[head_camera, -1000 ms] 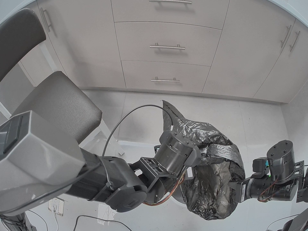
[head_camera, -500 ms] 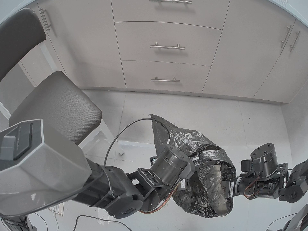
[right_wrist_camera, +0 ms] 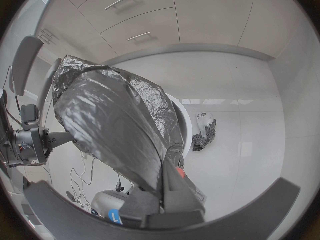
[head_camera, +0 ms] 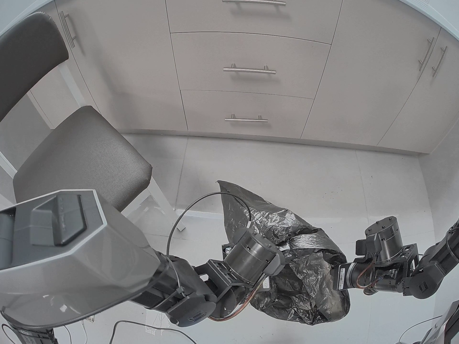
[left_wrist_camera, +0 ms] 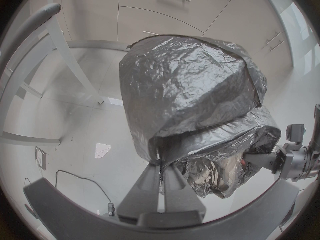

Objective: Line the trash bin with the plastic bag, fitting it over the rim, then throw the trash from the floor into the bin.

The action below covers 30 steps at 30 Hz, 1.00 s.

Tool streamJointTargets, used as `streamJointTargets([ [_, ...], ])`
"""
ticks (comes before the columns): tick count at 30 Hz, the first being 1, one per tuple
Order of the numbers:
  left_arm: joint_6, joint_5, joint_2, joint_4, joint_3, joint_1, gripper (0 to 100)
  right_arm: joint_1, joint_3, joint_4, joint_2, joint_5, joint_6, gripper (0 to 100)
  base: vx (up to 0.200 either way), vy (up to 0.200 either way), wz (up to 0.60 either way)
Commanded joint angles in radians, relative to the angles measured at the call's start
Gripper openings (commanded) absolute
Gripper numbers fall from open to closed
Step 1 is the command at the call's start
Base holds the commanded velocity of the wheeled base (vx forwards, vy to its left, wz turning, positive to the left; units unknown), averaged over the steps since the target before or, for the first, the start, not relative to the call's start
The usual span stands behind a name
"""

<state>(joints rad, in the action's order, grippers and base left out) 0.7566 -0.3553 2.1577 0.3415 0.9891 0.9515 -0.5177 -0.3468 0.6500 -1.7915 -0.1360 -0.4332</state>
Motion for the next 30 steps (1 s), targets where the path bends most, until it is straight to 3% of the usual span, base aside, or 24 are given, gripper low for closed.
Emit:
streamJointTargets([
  [1, -0.005, -0.002, 0.056, 0.047, -0.006, -0.005, 0, 0.042, 0.000, 0.003, -0.020, 0.007, 0.022, 0, 0.000, 0.000, 0.00],
  [16, -0.011, -0.008, 0.019, 0.039, -0.020, -0.011, 0, 0.085, -0.001, 0.189, -0.143, 0.013, 0.042, 0, 0.000, 0.000, 0.00],
  [30, -0.048, -0.024, 0.094, 0.077, -0.032, -0.028, 0, 0.114, 0.009, 0.387, -0.281, 0.012, 0.067, 0, 0.000, 0.000, 0.00],
])
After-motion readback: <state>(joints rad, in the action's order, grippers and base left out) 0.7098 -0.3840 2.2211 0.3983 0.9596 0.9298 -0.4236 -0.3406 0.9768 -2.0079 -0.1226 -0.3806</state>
